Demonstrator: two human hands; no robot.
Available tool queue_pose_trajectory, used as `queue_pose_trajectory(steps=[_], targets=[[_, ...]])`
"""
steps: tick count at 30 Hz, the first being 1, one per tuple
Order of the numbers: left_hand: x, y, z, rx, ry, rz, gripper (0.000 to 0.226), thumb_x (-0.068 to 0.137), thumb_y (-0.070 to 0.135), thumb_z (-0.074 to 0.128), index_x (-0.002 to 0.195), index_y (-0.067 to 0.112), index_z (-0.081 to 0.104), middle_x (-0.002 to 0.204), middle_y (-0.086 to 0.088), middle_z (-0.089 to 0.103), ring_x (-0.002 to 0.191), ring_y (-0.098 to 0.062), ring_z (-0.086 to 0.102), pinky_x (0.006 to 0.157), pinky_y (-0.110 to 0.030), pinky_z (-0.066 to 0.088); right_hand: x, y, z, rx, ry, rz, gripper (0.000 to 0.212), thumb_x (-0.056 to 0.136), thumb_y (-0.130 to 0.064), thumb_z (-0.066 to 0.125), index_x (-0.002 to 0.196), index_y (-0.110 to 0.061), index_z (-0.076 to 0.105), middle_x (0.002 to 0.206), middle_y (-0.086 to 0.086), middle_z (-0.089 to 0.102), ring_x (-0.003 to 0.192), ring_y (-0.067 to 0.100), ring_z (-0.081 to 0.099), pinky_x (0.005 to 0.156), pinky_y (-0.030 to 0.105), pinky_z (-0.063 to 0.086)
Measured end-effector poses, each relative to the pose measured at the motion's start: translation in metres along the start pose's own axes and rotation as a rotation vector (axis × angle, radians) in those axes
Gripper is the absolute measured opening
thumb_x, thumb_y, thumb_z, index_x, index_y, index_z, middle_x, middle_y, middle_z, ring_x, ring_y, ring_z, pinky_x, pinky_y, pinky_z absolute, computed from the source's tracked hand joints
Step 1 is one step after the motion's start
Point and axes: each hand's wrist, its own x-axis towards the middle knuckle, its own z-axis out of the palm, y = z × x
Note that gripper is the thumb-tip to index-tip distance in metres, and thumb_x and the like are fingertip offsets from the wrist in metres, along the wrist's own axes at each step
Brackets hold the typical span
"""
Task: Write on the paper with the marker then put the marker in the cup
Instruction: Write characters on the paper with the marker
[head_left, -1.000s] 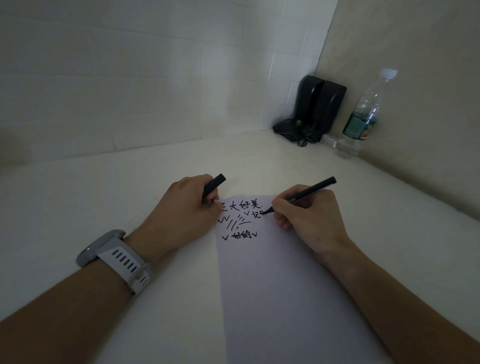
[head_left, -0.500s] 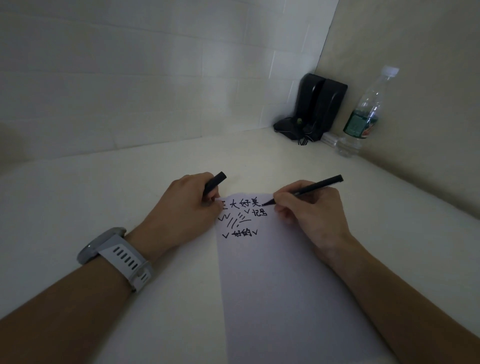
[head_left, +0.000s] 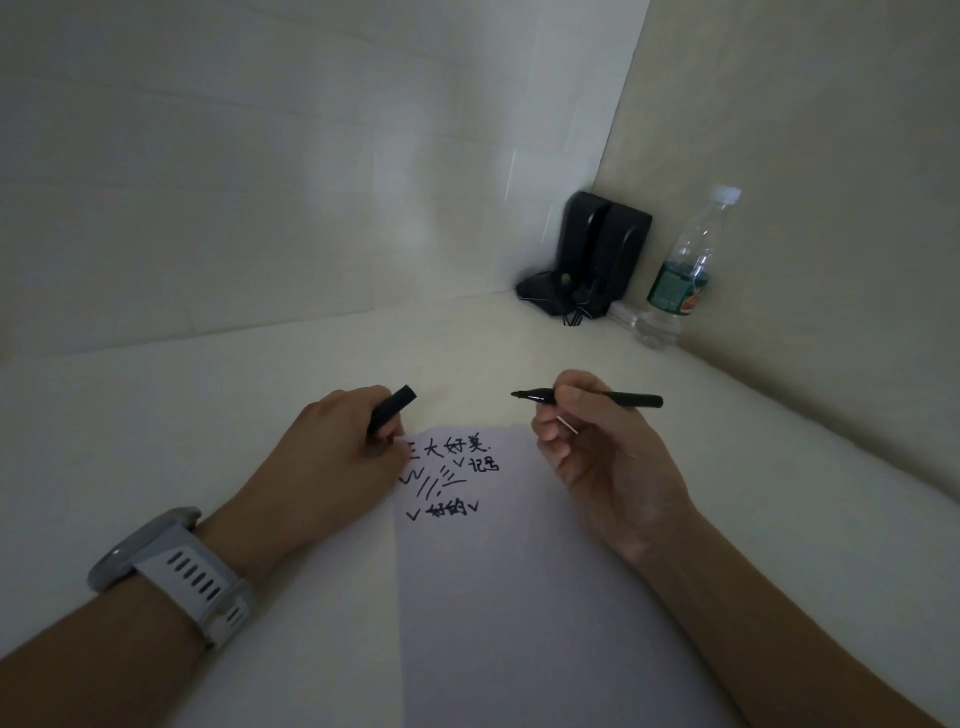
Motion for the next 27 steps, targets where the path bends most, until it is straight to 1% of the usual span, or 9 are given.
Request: queue_pose_trajectory(steps=[3, 4, 6, 9, 14, 18, 22, 24, 27], targets=[[0.0, -0.001, 0.001, -0.004, 0.004, -0.012, 0.029, 0.084, 0.014, 0.064, 0.067, 0.018, 0.041, 0.072, 0.0, 0.061, 0.07, -0.016, 0.055, 0.058, -0.021, 0.036, -0.001, 0.003, -0.002, -0.496, 0.017, -0.194, 0.019, 0.086, 0.014, 0.07, 0.081, -0.004, 0.071, 0.057, 0.009, 0.066, 0.048, 0.019, 0.057, 0.045, 0.025, 0.047], [0.0, -0.001, 0.001, -0.005, 0.005, -0.016, 0.029, 0.084, 0.015, 0.064, 0.067, 0.018, 0.041, 0.072, 0.0, 0.061, 0.07, -0.016, 0.055, 0.058, -0.021, 0.036, -0.001, 0.004, -0.002, -0.56, 0.02, -0.204, 0.019, 0.086, 0.015, 0.069, 0.08, -0.003, 0.072, 0.057, 0.01, 0.066, 0.048, 0.021, 0.057, 0.045, 0.025, 0.047], [0.001, -0.001, 0.001, -0.007, 0.005, -0.028, 0.026, 0.084, 0.015, 0.063, 0.069, 0.015, 0.043, 0.074, -0.001, 0.063, 0.071, -0.018, 0.056, 0.059, -0.022, 0.037, -0.002, 0.006, -0.003, -0.615, 0.045, -0.148, 0.021, 0.088, 0.012, 0.065, 0.076, -0.003, 0.073, 0.056, 0.011, 0.066, 0.049, 0.024, 0.056, 0.045, 0.025, 0.046], [0.001, -0.001, 0.002, -0.006, 0.011, -0.014, 0.024, 0.084, 0.014, 0.062, 0.07, 0.013, 0.042, 0.074, -0.003, 0.062, 0.072, -0.021, 0.055, 0.058, -0.02, 0.035, -0.004, 0.011, -0.002, -0.731, 0.074, -0.073, 0.019, 0.088, 0.008, 0.065, 0.076, -0.004, 0.073, 0.056, 0.011, 0.068, 0.05, 0.023, 0.058, 0.045, 0.025, 0.047], [0.001, -0.002, 0.002, -0.003, 0.011, 0.003, 0.018, 0.084, 0.013, 0.061, 0.075, 0.007, 0.046, 0.075, -0.002, 0.063, 0.075, -0.022, 0.056, 0.058, -0.017, 0.034, -0.006, 0.015, -0.002, -0.807, 0.069, -0.046, 0.011, 0.086, 0.003, 0.071, 0.079, -0.005, 0.075, 0.064, 0.013, 0.076, 0.053, 0.019, 0.067, 0.049, 0.026, 0.051], [0.001, -0.002, 0.002, 0.006, 0.012, 0.009, 0.017, 0.083, 0.014, 0.062, 0.076, 0.006, 0.049, 0.075, -0.001, 0.064, 0.075, -0.023, 0.057, 0.06, -0.017, 0.037, -0.004, 0.015, -0.003, -0.817, 0.082, -0.046, 0.011, 0.085, 0.005, 0.068, 0.077, -0.001, 0.073, 0.058, 0.01, 0.073, 0.048, 0.017, 0.063, 0.047, 0.025, 0.049], [0.002, -0.001, 0.001, 0.001, 0.006, 0.001, 0.018, 0.084, 0.015, 0.062, 0.076, 0.006, 0.048, 0.077, -0.003, 0.065, 0.076, -0.024, 0.058, 0.066, -0.027, 0.044, -0.003, 0.014, -0.005, -0.757, 0.162, -0.096, 0.013, 0.086, 0.006, 0.067, 0.077, -0.001, 0.073, 0.059, 0.011, 0.072, 0.052, 0.022, 0.063, 0.048, 0.028, 0.052], [0.001, 0.0, 0.001, -0.003, 0.003, -0.005, 0.018, 0.084, 0.014, 0.062, 0.076, 0.006, 0.048, 0.078, -0.003, 0.065, 0.076, -0.025, 0.058, 0.067, -0.03, 0.045, -0.004, 0.014, -0.006, -0.747, 0.171, -0.089, 0.01, 0.086, 0.007, 0.066, 0.078, 0.005, 0.071, 0.058, 0.012, 0.071, 0.05, 0.023, 0.061, 0.045, 0.028, 0.05], [0.001, -0.001, 0.001, -0.006, -0.001, -0.007, 0.019, 0.084, 0.015, 0.062, 0.076, 0.007, 0.048, 0.079, -0.003, 0.065, 0.076, -0.024, 0.057, 0.065, -0.025, 0.042, -0.005, 0.015, -0.006, -0.795, 0.139, -0.043, 0.007, 0.084, 0.004, 0.067, 0.078, 0.006, 0.07, 0.055, 0.009, 0.07, 0.048, 0.02, 0.06, 0.043, 0.028, 0.045]])
